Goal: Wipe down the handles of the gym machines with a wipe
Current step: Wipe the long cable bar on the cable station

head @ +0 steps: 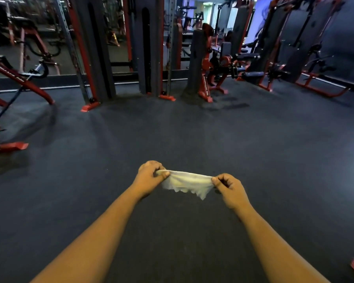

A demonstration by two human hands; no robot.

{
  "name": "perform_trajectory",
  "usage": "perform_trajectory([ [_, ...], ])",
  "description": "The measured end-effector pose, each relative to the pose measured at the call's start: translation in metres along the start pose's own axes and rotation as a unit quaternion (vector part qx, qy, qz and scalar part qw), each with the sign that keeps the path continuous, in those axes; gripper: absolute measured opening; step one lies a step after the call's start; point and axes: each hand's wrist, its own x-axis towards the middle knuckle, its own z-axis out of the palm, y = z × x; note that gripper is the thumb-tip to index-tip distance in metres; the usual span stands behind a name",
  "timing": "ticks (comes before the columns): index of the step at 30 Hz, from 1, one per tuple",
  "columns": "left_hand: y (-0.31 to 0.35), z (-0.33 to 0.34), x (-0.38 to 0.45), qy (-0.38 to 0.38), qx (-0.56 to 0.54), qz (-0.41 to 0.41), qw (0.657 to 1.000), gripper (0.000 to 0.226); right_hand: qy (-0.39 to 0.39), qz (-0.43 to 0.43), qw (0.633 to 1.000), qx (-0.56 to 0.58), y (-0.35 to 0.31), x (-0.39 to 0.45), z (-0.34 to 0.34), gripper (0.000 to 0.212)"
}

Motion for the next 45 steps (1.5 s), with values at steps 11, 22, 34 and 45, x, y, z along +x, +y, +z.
perform_trajectory([
  [11,0.001,-0.011,0.208,-0.144,-0.012,0.008,0.990,0.020,-0.180,0.031,0.958,-0.221,0.005,0.190,0.032,0.043],
  [22,0.022,-0.018,0.439,-0.139,0.015,0.032,0.990,0.018,-0.202,-0.027,0.977,0.068,-0.014,0.416,0.076,0.041],
  [34,-0.092,0.045,0.578,-0.108,-0.400,-0.275,0.868,0.050,-0.190,0.199,0.934,0.227,-0.009,0.635,0.145,0.027],
  [45,-0.079,-0.120,0.841,-0.054,-0.251,0.043,0.965,0.018,-0.103,-0.081,0.967,0.219,-0.129,0.876,0.162,0.025],
])
